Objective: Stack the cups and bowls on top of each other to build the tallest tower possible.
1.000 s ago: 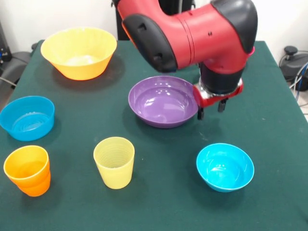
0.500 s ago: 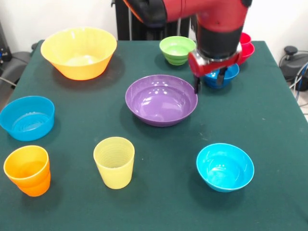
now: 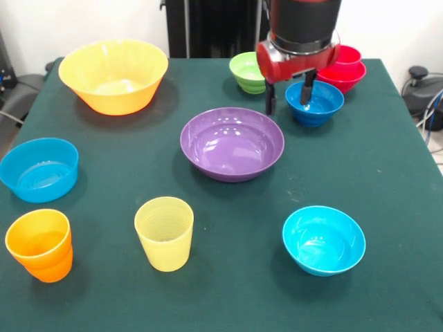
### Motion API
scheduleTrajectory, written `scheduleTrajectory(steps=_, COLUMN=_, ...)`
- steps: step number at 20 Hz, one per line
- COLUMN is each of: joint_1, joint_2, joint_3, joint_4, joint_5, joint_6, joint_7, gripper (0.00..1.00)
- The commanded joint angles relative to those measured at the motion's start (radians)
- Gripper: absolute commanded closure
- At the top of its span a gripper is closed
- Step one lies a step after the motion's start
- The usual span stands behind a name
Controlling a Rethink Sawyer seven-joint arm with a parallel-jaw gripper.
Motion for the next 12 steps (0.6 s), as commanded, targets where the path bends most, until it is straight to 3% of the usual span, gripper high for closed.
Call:
scheduleTrajectory(steps=1, joint_1=-0.035, joint_2=-0.051, joint_3=0.002, joint_4=0.116, joint_5=-0.032, joint_6=0.029, joint_7=-0.205, gripper=0.00)
scheduleTrajectory(steps=7, joint_1=-0.061, joint_2=-0.051, joint_3=-0.003, joint_4=0.170, joint_5=-0.056, joint_6=-0.037, joint_7=-0.173, gripper=0.00)
scheduleTrajectory(steps=12, joint_1=-0.061, joint_2=-0.067, joint_3=0.005, joint_4=0.173, joint_5=-0.059, joint_6=-0.025, joint_7=-0.170, gripper=0.00)
